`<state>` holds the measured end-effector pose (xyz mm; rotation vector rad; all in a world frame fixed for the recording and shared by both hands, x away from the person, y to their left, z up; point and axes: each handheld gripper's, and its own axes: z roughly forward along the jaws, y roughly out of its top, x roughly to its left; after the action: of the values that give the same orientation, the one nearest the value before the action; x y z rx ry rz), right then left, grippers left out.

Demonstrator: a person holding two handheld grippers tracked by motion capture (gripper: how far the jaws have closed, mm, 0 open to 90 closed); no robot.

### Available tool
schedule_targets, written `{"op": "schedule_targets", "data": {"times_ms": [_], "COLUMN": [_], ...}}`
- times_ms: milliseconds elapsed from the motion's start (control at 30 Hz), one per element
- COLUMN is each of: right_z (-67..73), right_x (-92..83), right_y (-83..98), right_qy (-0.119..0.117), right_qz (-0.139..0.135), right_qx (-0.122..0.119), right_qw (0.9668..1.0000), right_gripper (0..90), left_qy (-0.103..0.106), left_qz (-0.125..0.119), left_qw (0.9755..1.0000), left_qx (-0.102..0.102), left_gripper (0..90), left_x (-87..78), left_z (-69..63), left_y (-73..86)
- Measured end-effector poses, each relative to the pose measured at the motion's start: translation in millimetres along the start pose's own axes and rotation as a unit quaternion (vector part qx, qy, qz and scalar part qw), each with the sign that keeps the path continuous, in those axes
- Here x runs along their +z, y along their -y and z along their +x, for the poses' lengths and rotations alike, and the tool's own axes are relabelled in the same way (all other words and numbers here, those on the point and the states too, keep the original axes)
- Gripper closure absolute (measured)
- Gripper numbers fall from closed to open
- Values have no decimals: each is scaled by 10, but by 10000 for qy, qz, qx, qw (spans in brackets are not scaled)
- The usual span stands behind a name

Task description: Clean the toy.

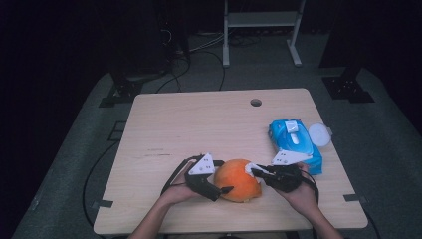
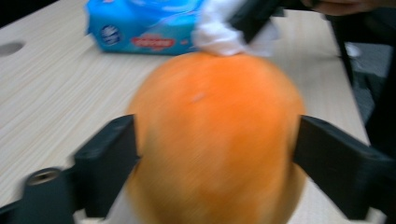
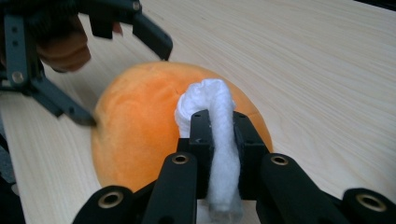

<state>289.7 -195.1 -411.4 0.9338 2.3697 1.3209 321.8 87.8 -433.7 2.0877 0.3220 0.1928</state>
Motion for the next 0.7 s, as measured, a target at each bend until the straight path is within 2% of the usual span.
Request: {"op": "schedule_targets", "data": {"times_ms": [33, 67, 100, 167, 233, 300, 367, 400, 467, 500, 533, 600, 700], "right_z": [-17, -32, -38, -43, -28, 6, 73, 118, 211, 245, 257, 217, 150], "right_x": [-7, -15, -16, -10, -6, -12, -24, -24, -9, -6, -10, -22, -27], "right_y": [13, 23, 25, 20, 2, -29, -86, -119, -164, -171, -168, -146, -84], "right_qy": [-18, -33, -44, -51, -5, 24, -14, -40, -69, -57, -34, -106, -82], "right_qz": [-10, 3, -2, 3, -4, -89, -203, -252, -312, -302, -288, -243, -108], "right_qx": [24, 53, 63, 83, 59, 8, -73, -149, -305, -380, -441, -401, -323], "right_qw": [10000, 10000, 10000, 10000, 10000, 10000, 9998, 9996, 9990, 9988, 9986, 9988, 9994], "right_gripper": [802, 801, 801, 802, 802, 802, 802, 803, 802, 803, 802, 802, 803], "left_qy": [69, 140, 262, 356, 298, 184, 12, -84, -265, -315, -287, -190, -21], "left_qz": [55, 109, 184, 224, 209, 217, 132, 176, 274, 305, 314, 236, 65], "left_qw": [9997, 9992, 9980, 9971, 9979, 9992, 9999, 9996, 9980, 9974, 9973, 9982, 9997], "left_qx": [-230, -353, -554, -637, -538, -279, -5, 191, 500, 577, 606, 514, 228], "left_gripper": [80, 78, 78, 83, 183, 285, 320, 325, 325, 325, 324, 302, 191], "left_x": [18, 36, 76, 109, 90, 53, 54, 66, 92, 92, 86, 92, 84], "left_z": [36, 56, 74, 79, 58, 17, -78, -134, -238, -260, -258, -224, -137], "left_y": [21, 35, 57, 75, 56, -14, -109, -159, -222, -228, -219, -178, -127]}}
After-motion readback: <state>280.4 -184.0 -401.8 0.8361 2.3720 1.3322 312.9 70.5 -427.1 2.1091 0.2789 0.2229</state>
